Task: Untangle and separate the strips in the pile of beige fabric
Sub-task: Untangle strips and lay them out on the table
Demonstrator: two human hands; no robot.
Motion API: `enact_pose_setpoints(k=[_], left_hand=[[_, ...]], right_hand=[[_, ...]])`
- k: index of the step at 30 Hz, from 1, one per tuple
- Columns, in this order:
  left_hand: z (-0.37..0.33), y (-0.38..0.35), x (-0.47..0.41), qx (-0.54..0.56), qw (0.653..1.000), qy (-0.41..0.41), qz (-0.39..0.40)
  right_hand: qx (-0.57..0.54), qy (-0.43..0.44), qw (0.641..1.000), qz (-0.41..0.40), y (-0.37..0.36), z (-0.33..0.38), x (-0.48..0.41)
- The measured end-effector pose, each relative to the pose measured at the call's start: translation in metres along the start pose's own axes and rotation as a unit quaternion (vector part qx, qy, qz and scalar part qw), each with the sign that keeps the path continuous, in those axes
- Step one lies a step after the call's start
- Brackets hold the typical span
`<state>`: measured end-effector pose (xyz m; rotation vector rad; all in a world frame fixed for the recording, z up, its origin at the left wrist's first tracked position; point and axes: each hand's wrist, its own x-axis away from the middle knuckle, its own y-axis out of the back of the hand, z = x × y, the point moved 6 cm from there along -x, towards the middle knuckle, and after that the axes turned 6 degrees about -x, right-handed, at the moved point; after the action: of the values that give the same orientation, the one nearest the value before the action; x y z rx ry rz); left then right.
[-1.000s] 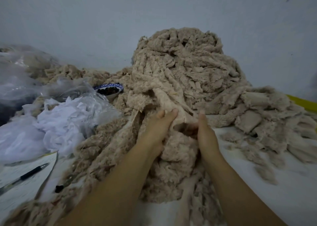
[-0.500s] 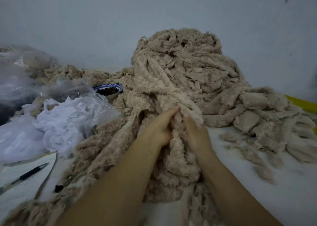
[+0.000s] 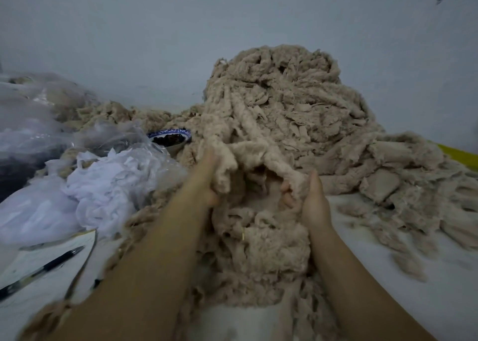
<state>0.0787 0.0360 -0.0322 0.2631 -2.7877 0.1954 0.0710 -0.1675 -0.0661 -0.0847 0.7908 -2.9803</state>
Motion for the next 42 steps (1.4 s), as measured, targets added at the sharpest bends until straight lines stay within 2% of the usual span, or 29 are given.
enact_pose_setpoints(k=[1,2,3,4,6,8,10,13,15,16,18,20,23,24,26,29,33,36,39,42], left_hand=[[0.007,-0.002,0.000,-0.094,0.987,-0.058,-0.120],[0.007,-0.008,0.010,-0.208,0.946,-0.135,-0.210],[0.009,-0.021,0.018,-0.288,0.913,-0.183,-0.223],[0.012,-0.035,0.016,-0.306,0.916,-0.182,-0.187],[0.028,-0.061,0.017,-0.202,0.975,-0.078,-0.042],[0.029,-0.077,0.020,-0.075,0.996,-0.029,0.048],[0.021,-0.082,0.016,0.071,0.995,-0.002,0.064],[0.004,-0.070,0.012,0.193,0.981,0.027,0.005],[-0.001,-0.065,0.014,0.199,0.980,0.018,-0.024],[0.000,-0.066,0.015,0.178,0.983,0.014,-0.033],[0.005,-0.068,0.016,0.123,0.992,0.002,-0.039],[0.013,-0.074,0.020,0.073,0.996,-0.024,-0.033],[0.024,-0.080,0.025,-0.011,0.997,-0.059,-0.043],[0.028,-0.082,0.027,-0.004,0.998,-0.055,-0.038],[0.031,-0.083,0.024,0.111,0.994,-0.016,-0.014],[0.024,-0.072,0.014,0.238,0.969,0.044,-0.041],[0.012,-0.051,0.004,0.283,0.950,0.075,-0.107],[0.013,-0.040,0.001,0.308,0.942,0.066,-0.119],[0.014,-0.035,0.004,0.338,0.936,0.045,-0.092],[0.008,-0.033,0.007,0.384,0.923,0.008,0.001]], right_hand=[[0.017,0.016,1.000,0.011,-0.003,0.000,0.002],[0.051,0.030,0.998,0.011,-0.002,0.001,0.005],[0.091,0.040,0.995,0.004,0.000,0.002,0.007],[0.133,0.048,0.990,-0.001,0.002,0.004,0.009],[0.214,0.056,0.975,-0.008,0.002,0.002,0.011],[0.291,0.063,0.955,0.007,-0.004,-0.001,0.014],[0.339,0.098,0.934,0.044,-0.013,-0.004,0.020],[0.340,0.133,0.929,0.061,-0.016,-0.003,0.025],[0.326,0.124,0.937,0.024,-0.010,-0.002,0.021],[0.287,0.099,0.953,0.017,-0.008,-0.004,0.018],[0.098,-0.006,0.994,0.054,-0.013,-0.013,0.013],[-0.063,-0.088,0.992,0.061,-0.017,-0.018,0.011],[-0.100,-0.114,0.988,0.029,-0.010,-0.017,0.004],[-0.110,-0.121,0.986,0.019,-0.008,-0.014,0.003],[-0.149,-0.120,0.982,0.000,-0.007,-0.009,0.004],[-0.123,-0.069,0.990,-0.019,-0.011,0.001,0.008],[-0.081,-0.046,0.996,0.013,-0.026,0.002,0.012],[-0.057,-0.028,0.998,0.002,-0.023,0.002,0.012],[-0.006,0.000,1.000,0.004,-0.013,0.002,0.010],[0.036,-0.033,0.998,0.047,-0.008,-0.004,0.014]])
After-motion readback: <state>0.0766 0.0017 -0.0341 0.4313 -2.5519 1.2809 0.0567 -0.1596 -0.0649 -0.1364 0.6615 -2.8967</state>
